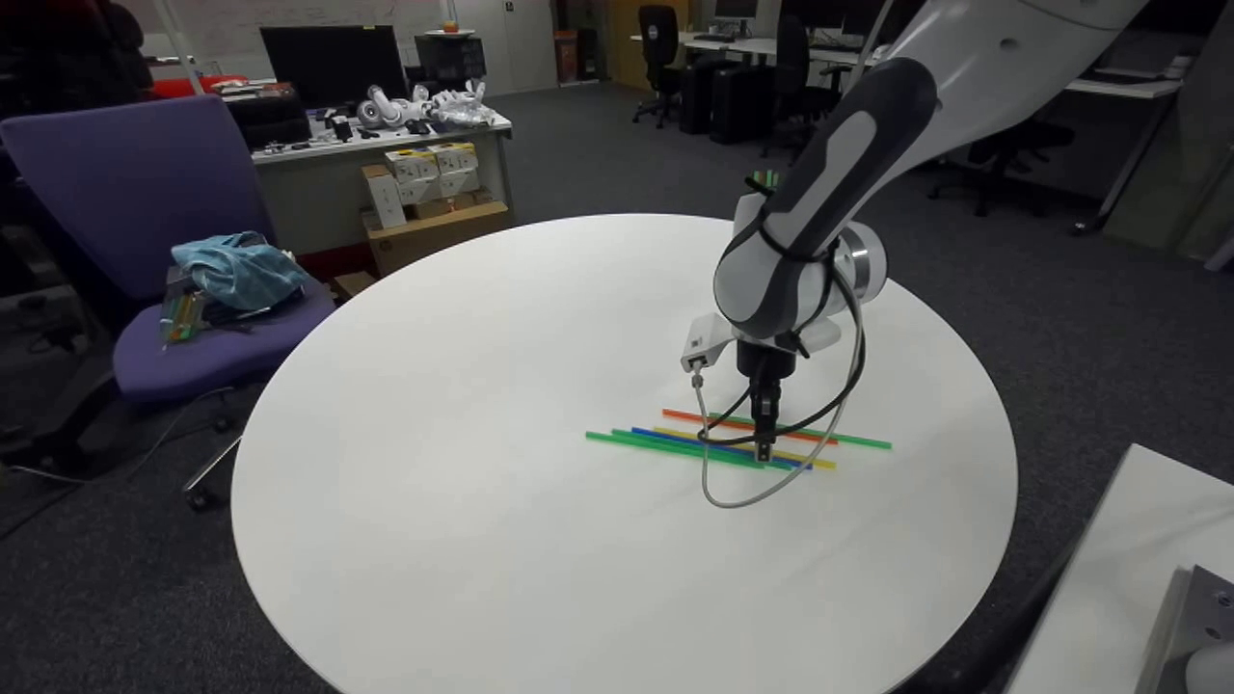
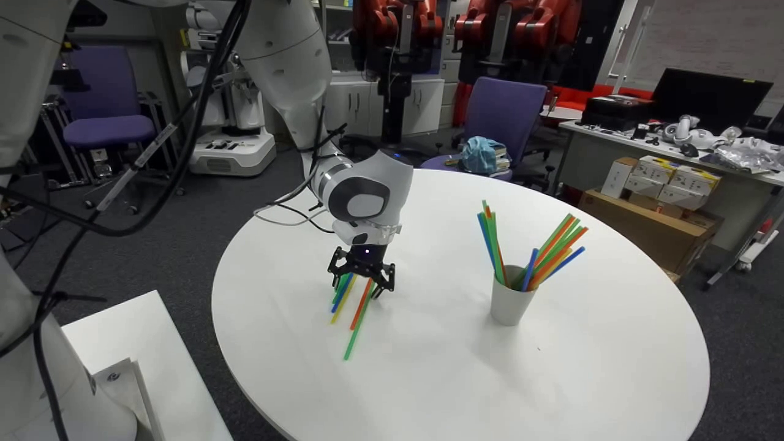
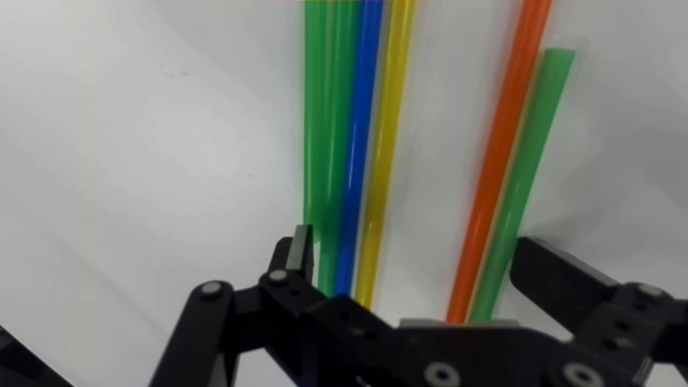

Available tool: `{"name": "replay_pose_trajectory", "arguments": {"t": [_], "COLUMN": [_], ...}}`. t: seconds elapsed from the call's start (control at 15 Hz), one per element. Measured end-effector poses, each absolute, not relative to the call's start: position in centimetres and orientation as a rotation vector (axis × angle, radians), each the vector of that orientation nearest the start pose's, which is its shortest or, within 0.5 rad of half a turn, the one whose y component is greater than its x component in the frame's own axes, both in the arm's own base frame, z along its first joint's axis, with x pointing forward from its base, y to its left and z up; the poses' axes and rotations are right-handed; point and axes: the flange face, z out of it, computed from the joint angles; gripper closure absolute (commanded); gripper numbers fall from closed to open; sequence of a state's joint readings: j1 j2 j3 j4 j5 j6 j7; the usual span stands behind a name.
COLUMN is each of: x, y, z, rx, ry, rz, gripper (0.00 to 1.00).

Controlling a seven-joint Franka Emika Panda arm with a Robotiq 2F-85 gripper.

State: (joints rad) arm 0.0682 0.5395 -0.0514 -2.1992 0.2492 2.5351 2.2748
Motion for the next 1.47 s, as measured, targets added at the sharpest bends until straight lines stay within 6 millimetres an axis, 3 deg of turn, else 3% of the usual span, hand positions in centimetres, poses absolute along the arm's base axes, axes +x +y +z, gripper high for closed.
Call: {"name": "replay_pose_trajectory", "arguments": {"t": [0.67,1.0,1.2,1.47], "x": [52.6,53.0,53.2,53.6], "y": [3.6,4.8,4.7,1.8], "z": [12.4,12.8,13.0,13.9], "rx": [-1.023,-0.889,-0.767,-0.560], "ry": [3.113,3.151,3.174,3.163], "rz": [0.249,0.178,0.101,-0.059], "gripper": [0.00,0.00,0.00,0.00]}}
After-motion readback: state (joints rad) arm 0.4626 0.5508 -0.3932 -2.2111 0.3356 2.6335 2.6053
